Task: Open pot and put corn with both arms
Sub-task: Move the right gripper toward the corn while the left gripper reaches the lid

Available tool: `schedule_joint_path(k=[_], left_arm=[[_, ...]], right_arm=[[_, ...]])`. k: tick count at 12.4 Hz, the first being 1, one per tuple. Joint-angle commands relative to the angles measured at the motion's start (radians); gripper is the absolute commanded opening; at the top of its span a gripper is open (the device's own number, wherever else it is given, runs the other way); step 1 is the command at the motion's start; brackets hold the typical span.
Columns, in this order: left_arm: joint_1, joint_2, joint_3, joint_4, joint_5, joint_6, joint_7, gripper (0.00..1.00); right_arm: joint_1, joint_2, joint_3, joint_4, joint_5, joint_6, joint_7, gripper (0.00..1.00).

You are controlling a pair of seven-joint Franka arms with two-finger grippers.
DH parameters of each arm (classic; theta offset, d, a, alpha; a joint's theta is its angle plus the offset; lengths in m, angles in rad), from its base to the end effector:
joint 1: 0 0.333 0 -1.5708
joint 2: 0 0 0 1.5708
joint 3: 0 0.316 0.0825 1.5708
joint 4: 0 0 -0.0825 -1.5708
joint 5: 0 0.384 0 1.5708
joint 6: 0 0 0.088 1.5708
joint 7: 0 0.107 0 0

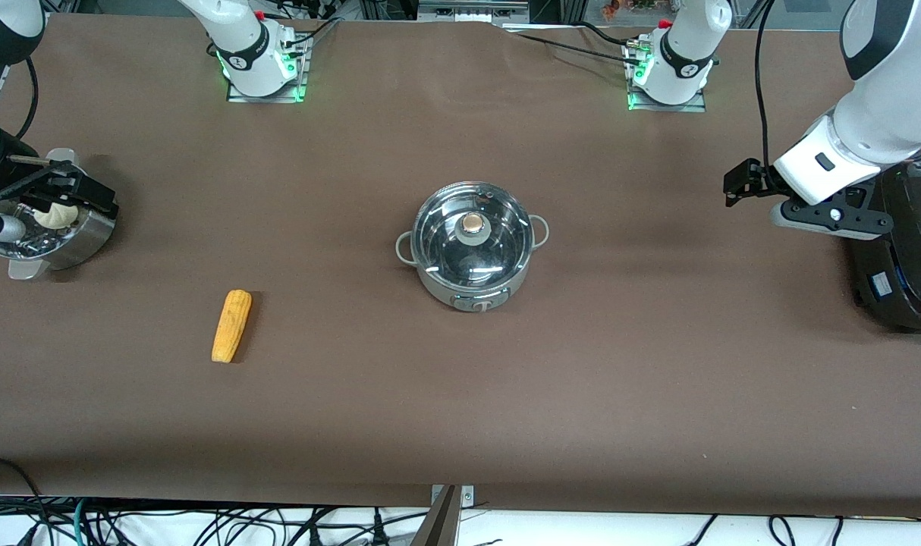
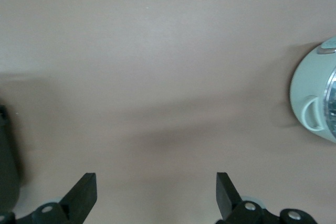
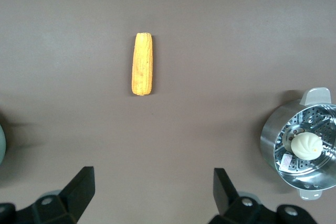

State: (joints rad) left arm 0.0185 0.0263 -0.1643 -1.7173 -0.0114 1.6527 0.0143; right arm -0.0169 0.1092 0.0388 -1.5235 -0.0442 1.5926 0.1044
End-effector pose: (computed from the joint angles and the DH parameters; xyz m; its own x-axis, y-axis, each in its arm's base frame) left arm 0.5551 -0.0817 0.5476 0.9833 -0.1582 -0.0902 -0.1574 -0.9874 0.0168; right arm 0.5884 0.0070 0.5864 0.9960 -0.0814 -0.0357 -0.0799 -0.9958 0.0438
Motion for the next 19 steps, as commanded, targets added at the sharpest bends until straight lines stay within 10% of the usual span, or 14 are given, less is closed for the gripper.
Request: schedule_joint_path(k=[1,7,12,19], left_arm=[[-0.073,0.035,-0.006,0.033,-0.077,-0.016,-0.075,1.0],[-0.463,0.421,-0.003,0.439,-0.075,0.002,-0.685,1.0],[-0.607,0.592,-0.001,0.435,-0.064,0.264,-0.718,1.0],[-0.66,0.607,-0.003,0.354,-0.004,0.282,-0.715,1.0]], right_arm=[[-0.017,0.01,0.013,0.031,0.014,-0.025,0.0,1.0],[-0.017,0.01,0.013,0.031,0.014,-0.025,0.003,1.0],[-0.011,0.137,0.015,0.031,0.003,0.024,0.012,1.0],[-0.011,0.453,0.019,-0.026,0.024,0.334,0.023,1.0]])
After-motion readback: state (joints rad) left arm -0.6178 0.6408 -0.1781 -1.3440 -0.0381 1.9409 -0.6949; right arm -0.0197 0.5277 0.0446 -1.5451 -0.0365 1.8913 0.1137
